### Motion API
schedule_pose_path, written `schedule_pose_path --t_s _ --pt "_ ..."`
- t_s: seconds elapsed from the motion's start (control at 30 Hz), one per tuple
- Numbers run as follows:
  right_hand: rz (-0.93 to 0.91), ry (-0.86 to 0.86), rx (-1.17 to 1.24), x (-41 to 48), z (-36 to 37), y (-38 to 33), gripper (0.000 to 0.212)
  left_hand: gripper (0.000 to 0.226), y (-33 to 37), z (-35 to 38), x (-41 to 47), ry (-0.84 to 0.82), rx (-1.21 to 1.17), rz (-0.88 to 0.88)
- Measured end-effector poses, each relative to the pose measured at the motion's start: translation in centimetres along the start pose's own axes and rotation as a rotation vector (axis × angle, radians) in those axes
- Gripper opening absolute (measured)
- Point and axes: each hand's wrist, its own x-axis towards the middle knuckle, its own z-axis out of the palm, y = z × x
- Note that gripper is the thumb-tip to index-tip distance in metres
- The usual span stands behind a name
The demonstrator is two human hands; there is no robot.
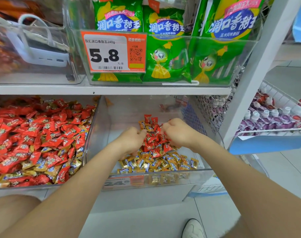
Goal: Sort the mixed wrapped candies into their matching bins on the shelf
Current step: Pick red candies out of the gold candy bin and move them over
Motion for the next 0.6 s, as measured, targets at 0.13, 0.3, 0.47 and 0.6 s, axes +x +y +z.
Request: schedule_pose_path --t_s 0.13,0.3,0.47,0.6 --pt "-0.074 0.165 -0.149 0.6 0.2 -0.1 0.051 0.033 -0.3 -0.2 0.1 -0.019 0.052 0.053" --pt "-0.076 0.020 -0.320 0.7 -0.5 1.2 0.022 0.030 -0.1 -0.5 -0.4 -0.035 0.207 0.130" --pt "-0.167 0.030 -0.495 0.6 -1.3 1.5 0.017 0.029 -0.5 0.0 -0.2 -0.077 0.382 0.212" --pt "-0.180 -0.122 -0.646 0.4 -0.9 2.0 0.069 0.062 -1.2 1.1 0.7 -0.066 0.409 0.340"
